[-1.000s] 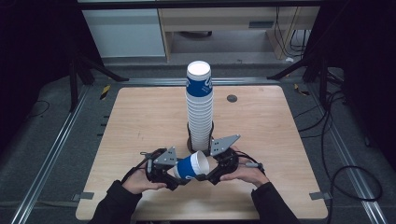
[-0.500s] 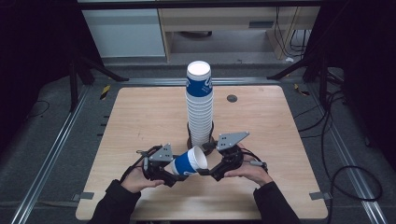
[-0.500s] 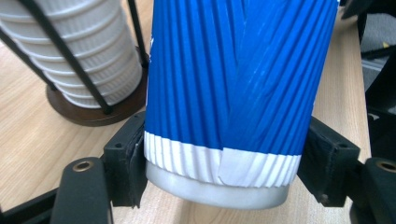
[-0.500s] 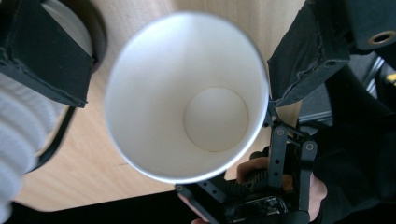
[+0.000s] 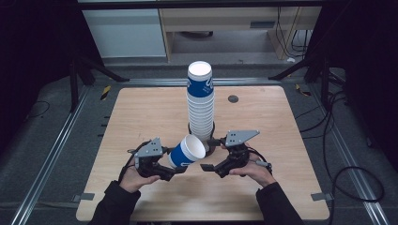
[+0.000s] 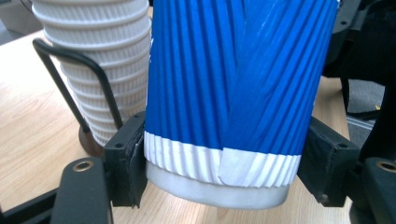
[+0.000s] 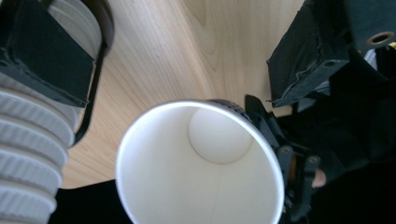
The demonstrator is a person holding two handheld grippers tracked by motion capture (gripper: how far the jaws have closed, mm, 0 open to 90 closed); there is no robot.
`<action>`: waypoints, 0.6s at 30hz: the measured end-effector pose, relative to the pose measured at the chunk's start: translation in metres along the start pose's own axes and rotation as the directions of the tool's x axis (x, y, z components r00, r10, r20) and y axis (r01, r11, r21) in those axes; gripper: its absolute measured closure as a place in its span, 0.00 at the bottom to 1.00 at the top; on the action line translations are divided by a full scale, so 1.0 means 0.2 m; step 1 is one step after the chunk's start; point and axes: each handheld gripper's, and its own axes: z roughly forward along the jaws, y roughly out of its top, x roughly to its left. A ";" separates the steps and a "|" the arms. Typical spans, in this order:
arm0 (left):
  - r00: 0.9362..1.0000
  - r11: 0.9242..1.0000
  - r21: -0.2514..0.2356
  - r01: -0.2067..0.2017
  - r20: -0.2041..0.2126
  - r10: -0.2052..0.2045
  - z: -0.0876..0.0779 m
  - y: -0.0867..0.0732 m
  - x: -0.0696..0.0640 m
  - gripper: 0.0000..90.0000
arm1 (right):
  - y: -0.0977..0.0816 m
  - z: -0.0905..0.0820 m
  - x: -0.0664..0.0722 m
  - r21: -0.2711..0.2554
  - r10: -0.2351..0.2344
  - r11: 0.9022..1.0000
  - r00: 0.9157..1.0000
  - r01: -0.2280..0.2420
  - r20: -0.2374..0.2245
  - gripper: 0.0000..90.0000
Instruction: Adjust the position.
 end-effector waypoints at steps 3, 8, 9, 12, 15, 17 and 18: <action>1.000 1.000 -0.007 -0.007 0.006 0.007 0.02 0.01 -0.02 0.30 | 0.01 0.01 0.01 -0.024 0.005 1.000 1.000 -0.006 -0.027 0.08; 1.000 1.000 -0.018 -0.010 0.015 0.010 0.04 0.01 -0.04 0.30 | 0.01 0.03 0.02 -0.037 0.008 0.999 0.999 -0.010 -0.047 0.09; 1.000 1.000 -0.022 -0.012 0.009 0.013 0.05 0.01 -0.05 0.30 | 0.01 0.04 0.03 -0.040 0.012 0.999 0.999 -0.014 -0.051 0.09; 1.000 1.000 -0.024 -0.011 0.012 0.011 0.06 0.01 -0.05 0.30 | 0.01 0.05 0.03 -0.052 0.024 0.998 0.998 -0.027 -0.060 0.09; 1.000 1.000 -0.022 -0.008 0.020 0.009 0.07 0.01 -0.06 0.30 | 0.01 0.07 0.03 -0.066 0.032 0.997 0.998 -0.036 -0.060 0.11; 1.000 1.000 -0.026 -0.007 0.019 0.007 0.08 0.01 -0.06 0.30 | 0.01 0.08 0.03 -0.077 0.043 0.996 0.997 -0.047 -0.061 0.12; 1.000 1.000 -0.027 -0.006 0.021 0.006 0.08 0.01 -0.06 0.30 | 0.01 0.08 0.03 -0.082 0.049 0.995 0.997 -0.054 -0.066 0.13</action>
